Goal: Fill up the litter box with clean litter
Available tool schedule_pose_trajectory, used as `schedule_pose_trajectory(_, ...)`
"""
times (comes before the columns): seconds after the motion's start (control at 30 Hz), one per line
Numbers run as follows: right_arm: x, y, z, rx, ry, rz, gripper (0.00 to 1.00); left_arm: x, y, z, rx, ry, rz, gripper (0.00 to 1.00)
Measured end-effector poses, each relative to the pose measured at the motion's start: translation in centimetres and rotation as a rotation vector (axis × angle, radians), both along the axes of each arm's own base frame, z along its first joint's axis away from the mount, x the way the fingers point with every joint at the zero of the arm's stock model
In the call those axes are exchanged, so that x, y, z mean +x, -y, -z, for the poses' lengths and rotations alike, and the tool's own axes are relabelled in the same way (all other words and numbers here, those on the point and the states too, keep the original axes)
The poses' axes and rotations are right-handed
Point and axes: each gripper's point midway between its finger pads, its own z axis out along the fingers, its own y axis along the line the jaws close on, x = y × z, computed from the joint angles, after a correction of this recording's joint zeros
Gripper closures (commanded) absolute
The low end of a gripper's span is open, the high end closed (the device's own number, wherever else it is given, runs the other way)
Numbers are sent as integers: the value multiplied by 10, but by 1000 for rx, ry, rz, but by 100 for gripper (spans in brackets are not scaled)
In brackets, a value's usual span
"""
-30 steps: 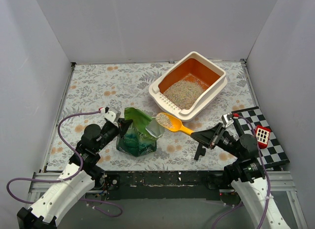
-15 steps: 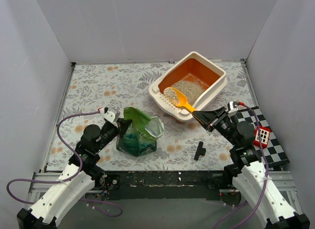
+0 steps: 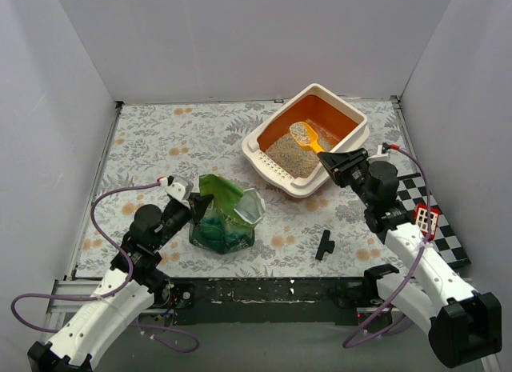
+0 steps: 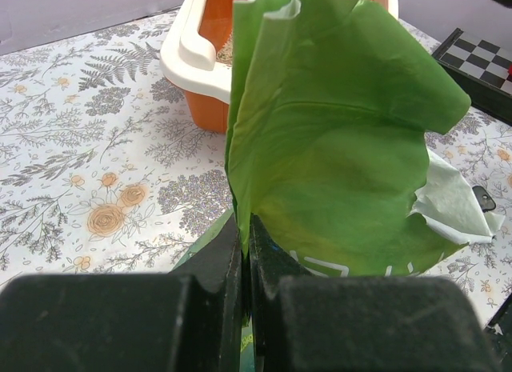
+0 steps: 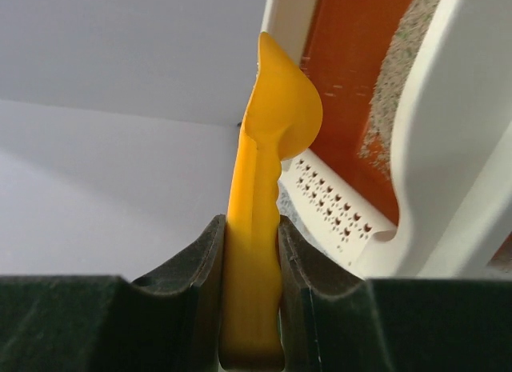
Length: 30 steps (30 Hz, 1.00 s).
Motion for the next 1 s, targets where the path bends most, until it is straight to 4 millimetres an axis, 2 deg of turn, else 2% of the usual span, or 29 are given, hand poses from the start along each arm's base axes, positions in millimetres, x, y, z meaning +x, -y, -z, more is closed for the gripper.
schedule_pose_trajectory(0.23,33,5,35,-190,-107,51,99,0,-1,0,-2,6,-2,100)
schedule_pose_trajectory(0.37,55,-1,40,-312,-150,27,99,0,-1,0,-2,6,-3,100)
schedule_pose_trajectory(0.6,76,-17,52,-530,-218,-72,99,0,-1,0,0,7,-1,100)
schedule_pose_trajectory(0.77,95,-31,39,-728,-203,-143,99,-1,1,1,2,6,8,100)
schedule_pose_trajectory(1.0,103,-34,5,-988,-138,-207,99,-2,3,1,7,7,26,100)
